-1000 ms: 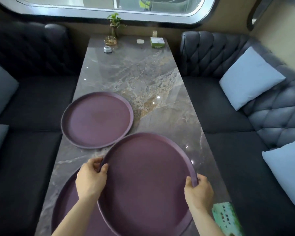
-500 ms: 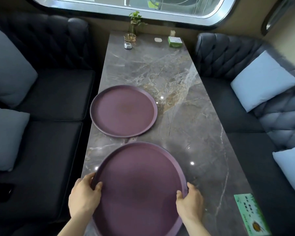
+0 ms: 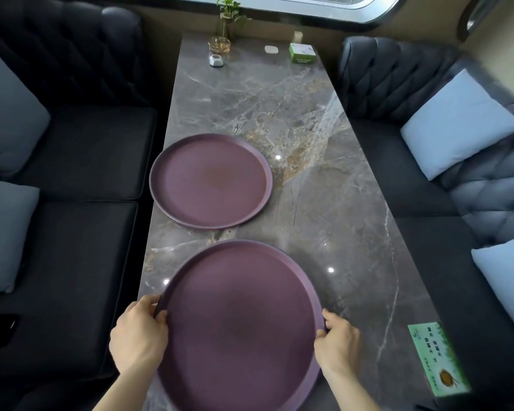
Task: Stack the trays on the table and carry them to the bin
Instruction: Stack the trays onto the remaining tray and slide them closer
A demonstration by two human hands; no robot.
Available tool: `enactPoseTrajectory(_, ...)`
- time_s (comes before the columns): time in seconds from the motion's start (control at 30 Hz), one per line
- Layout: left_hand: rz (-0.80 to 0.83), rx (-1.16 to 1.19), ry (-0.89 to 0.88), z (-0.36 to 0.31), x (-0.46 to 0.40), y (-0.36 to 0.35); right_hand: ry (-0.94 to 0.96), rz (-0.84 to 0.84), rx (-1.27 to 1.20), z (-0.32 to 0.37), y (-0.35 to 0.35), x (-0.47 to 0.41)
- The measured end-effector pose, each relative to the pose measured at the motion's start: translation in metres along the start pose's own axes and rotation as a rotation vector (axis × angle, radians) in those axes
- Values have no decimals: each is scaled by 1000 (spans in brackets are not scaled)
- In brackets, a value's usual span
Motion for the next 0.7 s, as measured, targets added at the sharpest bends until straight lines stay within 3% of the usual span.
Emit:
enactPoseTrajectory(0.33,-8,-128,-100,-6,-5,-2,23,-8,49,-2,-3,-4)
enactPoseTrajectory(0.7,86,-111,-79,-5,-10,-1,68,-29,72,-2,-7,2)
Point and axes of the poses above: each hand's wrist, its own x-axis away from the middle knuckle, its own y-axis out of the back of the hand, z = x × y, the point moved 5 cm from there along -x, towards the middle knuckle, and after that the axes turned 9 degrees about -y, right-handed, at the moved point
